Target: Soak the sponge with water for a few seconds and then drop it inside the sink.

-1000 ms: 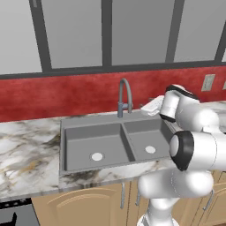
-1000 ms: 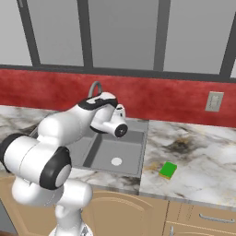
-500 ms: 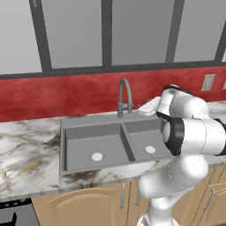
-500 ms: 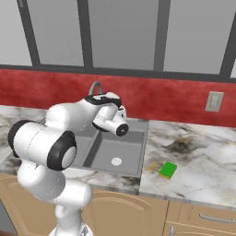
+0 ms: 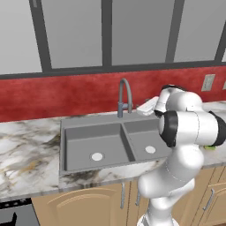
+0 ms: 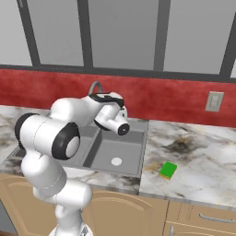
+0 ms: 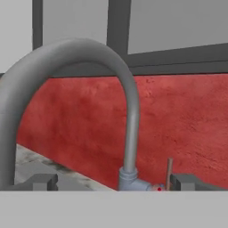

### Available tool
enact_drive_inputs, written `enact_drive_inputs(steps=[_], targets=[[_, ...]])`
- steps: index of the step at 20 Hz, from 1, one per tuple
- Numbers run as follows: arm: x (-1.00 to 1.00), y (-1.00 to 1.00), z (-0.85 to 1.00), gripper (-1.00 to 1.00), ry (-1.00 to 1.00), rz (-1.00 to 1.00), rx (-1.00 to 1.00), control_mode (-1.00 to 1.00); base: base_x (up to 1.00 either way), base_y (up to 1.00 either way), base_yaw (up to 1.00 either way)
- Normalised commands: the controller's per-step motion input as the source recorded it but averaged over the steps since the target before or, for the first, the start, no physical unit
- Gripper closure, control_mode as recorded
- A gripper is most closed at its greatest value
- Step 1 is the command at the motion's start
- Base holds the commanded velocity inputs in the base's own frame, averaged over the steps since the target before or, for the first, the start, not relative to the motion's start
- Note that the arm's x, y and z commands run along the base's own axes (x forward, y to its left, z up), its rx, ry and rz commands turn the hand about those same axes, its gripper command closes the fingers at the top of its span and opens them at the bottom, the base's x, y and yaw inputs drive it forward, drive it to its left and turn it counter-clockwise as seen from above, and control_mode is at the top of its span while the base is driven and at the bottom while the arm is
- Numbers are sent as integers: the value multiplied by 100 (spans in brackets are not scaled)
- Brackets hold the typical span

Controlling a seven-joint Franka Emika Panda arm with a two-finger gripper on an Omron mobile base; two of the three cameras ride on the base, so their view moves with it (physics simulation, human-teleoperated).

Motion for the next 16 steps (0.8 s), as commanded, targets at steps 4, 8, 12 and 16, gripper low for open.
enact_drive_inputs(steps=[4,8,12,16], targets=[[21,0,0,-100,3,0,0,-100,0,0,0],[24,0,0,-100,5,0,0,-100,0,0,0],[24,0,-1,-100,4,0,0,-100,0,0,0],[22,0,-10,-100,2,0,0,-100,0,0,0]])
